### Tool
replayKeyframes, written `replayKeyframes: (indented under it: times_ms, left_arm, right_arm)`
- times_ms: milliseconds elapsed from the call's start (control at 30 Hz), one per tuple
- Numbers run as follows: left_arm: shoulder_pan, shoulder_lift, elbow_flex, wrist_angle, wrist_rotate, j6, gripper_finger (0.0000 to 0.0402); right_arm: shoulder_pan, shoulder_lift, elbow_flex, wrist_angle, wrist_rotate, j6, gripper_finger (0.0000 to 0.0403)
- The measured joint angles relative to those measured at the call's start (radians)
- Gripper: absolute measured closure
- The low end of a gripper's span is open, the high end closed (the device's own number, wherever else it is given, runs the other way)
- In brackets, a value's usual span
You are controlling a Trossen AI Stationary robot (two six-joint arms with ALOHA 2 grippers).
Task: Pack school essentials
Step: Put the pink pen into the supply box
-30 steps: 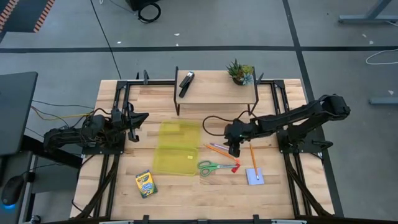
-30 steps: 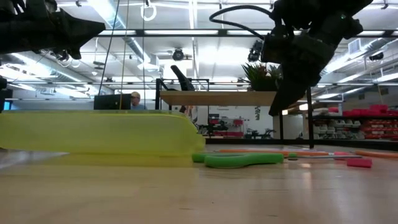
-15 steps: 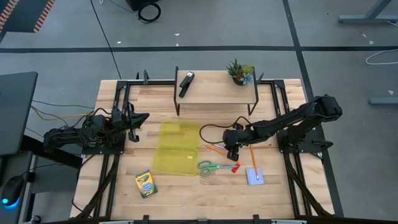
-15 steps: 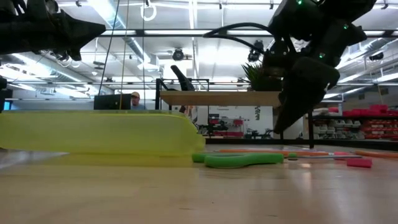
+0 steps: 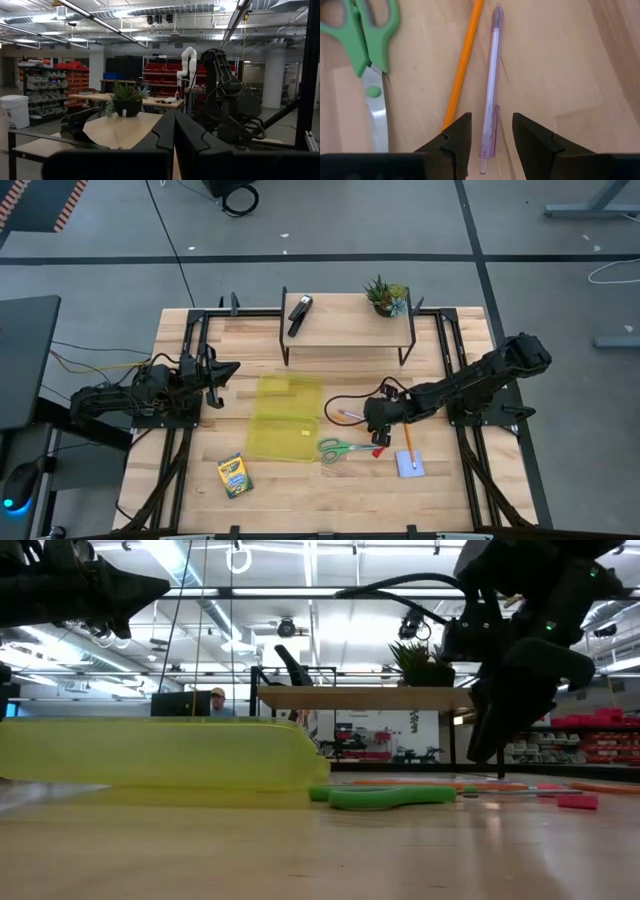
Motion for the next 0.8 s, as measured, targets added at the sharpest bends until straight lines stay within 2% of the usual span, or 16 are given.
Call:
replayKeyframes:
  times_ms: [200, 633, 800]
  left_arm:
    - [0.0, 0.0, 0.0, 0.0, 0.0, 0.0, 0.0385]
    - [0.0, 0.0, 0.0, 0.001, 0.0, 0.007, 0.0393]
    - [0.0, 0.0, 0.0, 0.001, 0.0, 0.007, 0.0384]
  right_arm:
    - [0.001, 0.0, -0.049, 0.004, 0.0, 0.048, 0.0254]
    - [0.001, 0.0, -0.053, 0.044, -0.022, 0.022, 0.0254]
    - [0.001, 0.0, -0.082, 0.067, -0.007, 0.019, 0.0254]
